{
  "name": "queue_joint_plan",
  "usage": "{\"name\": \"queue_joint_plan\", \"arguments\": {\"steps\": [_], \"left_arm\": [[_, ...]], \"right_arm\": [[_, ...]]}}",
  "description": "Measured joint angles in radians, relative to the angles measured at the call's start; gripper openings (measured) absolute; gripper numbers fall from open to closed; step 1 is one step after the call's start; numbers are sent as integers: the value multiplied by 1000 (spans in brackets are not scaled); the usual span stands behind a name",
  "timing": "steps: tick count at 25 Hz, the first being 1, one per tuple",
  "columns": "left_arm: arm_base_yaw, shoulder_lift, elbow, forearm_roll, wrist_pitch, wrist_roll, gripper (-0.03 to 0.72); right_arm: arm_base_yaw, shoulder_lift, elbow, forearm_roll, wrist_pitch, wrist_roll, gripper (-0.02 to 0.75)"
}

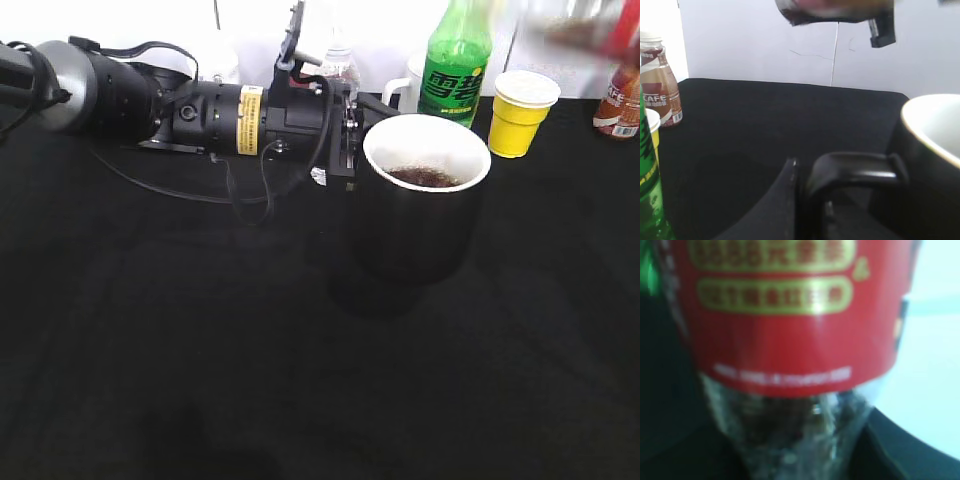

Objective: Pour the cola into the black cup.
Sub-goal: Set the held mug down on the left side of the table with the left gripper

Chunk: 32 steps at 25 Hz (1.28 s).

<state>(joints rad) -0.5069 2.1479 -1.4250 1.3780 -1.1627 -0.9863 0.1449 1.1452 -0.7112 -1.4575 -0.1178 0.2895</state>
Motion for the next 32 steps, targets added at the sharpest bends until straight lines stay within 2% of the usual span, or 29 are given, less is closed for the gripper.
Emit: {"name": "queue_joint_plan", "arguments": {"steps": [2, 4, 5, 6, 10, 12, 14, 16, 18, 19, 21, 23, 24, 26, 28, 30, 32], "left_arm": [[1, 0, 0, 0, 8, 0, 41], [18, 0, 0, 1, 17, -11, 41], [38, -7, 0, 3, 31, -30, 41], [61, -25, 0, 12, 46, -51, 41], [180, -201, 42, 36, 158, -100, 41], [228, -341, 131, 40, 269, -101, 41], [265, -542, 262, 35, 458, -102, 41], [268, -706, 382, -71, 726, -92, 41], [268, -809, 480, -282, 936, -92, 41], [268, -845, 524, -355, 1025, -92, 41], [269, -877, 569, -386, 1108, -86, 41], [295, -883, 571, -401, 1117, -85, 41], [331, -876, 571, -402, 1114, -85, 41], [451, -821, 571, -427, 1053, -85, 41], [536, -758, 573, -448, 908, -51, 41], [548, -720, 573, -534, 784, 94, 41], [547, -710, 573, -575, 742, 152, 41]], "right_arm": [[0, 0, 0, 336, -33, 167, 370], [0, 0, 0, 645, -161, 366, 370], [0, -1, 0, 730, -222, 486, 370], [0, -5, 0, 754, -263, 560, 370], [-3, -78, 47, 778, -186, 602, 370], [-3, -125, 67, 778, -101, 594, 370], [-5, -182, 78, 778, -64, 583, 370], [-5, -244, 78, 764, -63, 579, 370], [-5, -282, 78, 759, -58, 579, 370], [-5, -293, 78, 759, -58, 579, 370], [-5, -314, 94, 759, -58, 580, 368], [-5, -327, 122, 759, -58, 581, 368], [-5, -328, 137, 759, -59, 581, 368], [-5, -328, 148, 759, -60, 581, 368], [-5, -328, 148, 759, -77, 582, 368], [-5, -328, 148, 759, -90, 582, 368], [-5, -328, 154, 742, -97, 582, 368]]}}
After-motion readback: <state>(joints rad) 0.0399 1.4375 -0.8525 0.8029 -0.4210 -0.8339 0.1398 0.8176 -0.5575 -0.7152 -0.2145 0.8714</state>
